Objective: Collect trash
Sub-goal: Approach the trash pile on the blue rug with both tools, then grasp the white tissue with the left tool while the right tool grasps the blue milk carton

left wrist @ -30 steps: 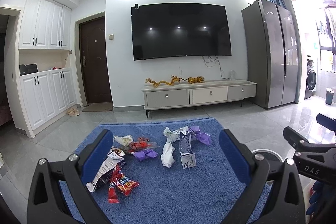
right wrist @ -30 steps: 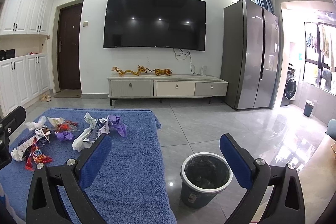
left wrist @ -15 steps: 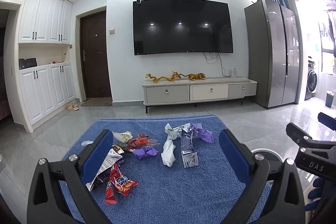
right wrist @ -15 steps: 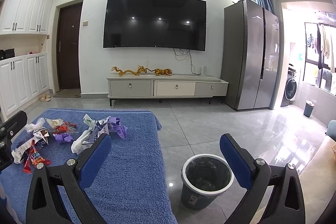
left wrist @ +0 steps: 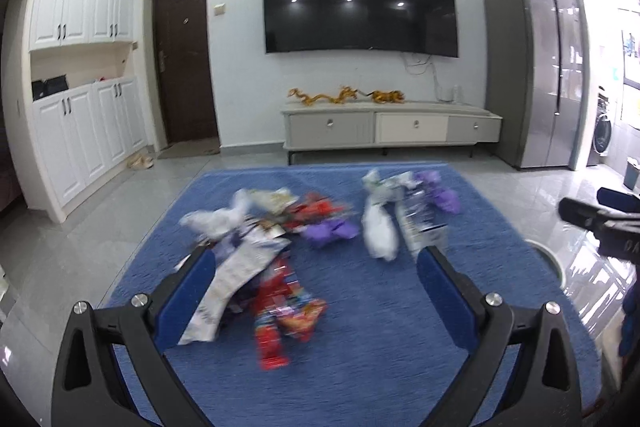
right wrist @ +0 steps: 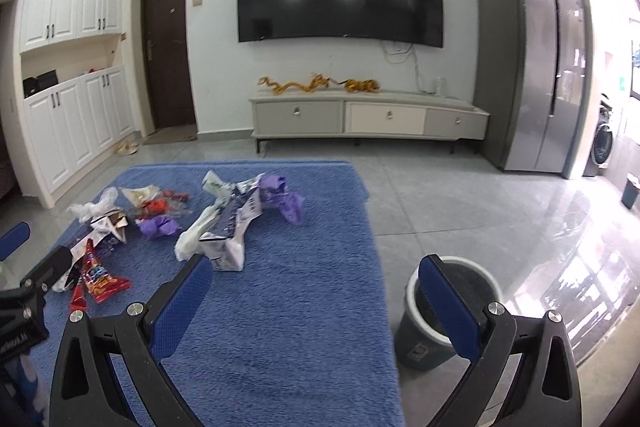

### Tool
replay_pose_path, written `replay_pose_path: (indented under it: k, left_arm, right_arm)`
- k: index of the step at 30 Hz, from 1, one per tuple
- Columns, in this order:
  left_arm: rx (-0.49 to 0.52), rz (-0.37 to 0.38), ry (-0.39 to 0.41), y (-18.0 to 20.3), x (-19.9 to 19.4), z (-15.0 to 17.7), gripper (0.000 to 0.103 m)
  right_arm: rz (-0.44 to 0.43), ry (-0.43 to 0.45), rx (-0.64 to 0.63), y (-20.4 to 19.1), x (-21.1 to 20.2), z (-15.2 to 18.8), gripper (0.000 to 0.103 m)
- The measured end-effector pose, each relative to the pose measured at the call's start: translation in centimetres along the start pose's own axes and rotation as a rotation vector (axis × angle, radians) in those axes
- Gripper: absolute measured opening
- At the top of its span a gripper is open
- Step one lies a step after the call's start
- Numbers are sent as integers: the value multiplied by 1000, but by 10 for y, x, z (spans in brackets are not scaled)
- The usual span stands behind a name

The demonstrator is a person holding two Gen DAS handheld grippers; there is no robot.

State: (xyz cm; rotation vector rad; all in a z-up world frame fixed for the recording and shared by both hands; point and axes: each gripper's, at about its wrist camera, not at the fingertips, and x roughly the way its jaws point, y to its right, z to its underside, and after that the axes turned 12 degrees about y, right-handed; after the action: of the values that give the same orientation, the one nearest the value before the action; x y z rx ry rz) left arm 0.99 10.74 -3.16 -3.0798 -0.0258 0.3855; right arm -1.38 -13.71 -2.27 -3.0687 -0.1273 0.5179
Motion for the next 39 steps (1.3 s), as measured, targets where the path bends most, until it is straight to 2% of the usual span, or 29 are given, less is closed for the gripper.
replay_pose_path:
  k: [2, 6, 10, 13, 15, 17, 19, 21, 26, 31, 35, 39]
  left_arm:
    - [-13, -29, -49, -33, 8, 12, 101]
    - [-62, -51, -157, -88, 22, 31, 101]
    - [-99, -71, -214, -128, 32, 45, 101]
    - [-133, -56, -242, -148, 45, 52, 100]
    - [-142, -47, -266, -155, 53, 57, 99]
    - [-158, -23, -297, -158, 60, 64, 94]
    - [-181, 11, -333, -159, 64, 71, 81]
    - [-216, 42, -355, -162, 67, 79, 75]
    - [-293, 105, -348, -174, 59, 82, 74]
    - [-370, 142, -369, -189, 52, 92, 61]
    - [-420, 144, -382, -197, 53, 95, 53]
    - [-474, 163, -379, -205, 51, 96, 52]
  right_arm:
    - [-29, -35, -2, -5, 11, 2, 103]
    - [-143, -128, 60, -15, 40, 7, 103]
    - [-196, -185, 59, -29, 71, 9, 103]
    - [-234, -211, 56, -40, 94, 6, 100]
    - [-245, -221, 42, -48, 111, 3, 99]
    - [-255, -234, 43, -53, 126, -2, 98]
    - [-261, -249, 39, -58, 140, -4, 97]
    - [-261, -271, 30, -63, 156, -4, 96]
    - [-265, -316, 25, -72, 182, 2, 96]
    - [-260, -350, 29, -74, 200, 8, 93]
    - [-253, -381, 52, -68, 210, 11, 80]
    - [-241, -403, 72, -62, 219, 15, 77]
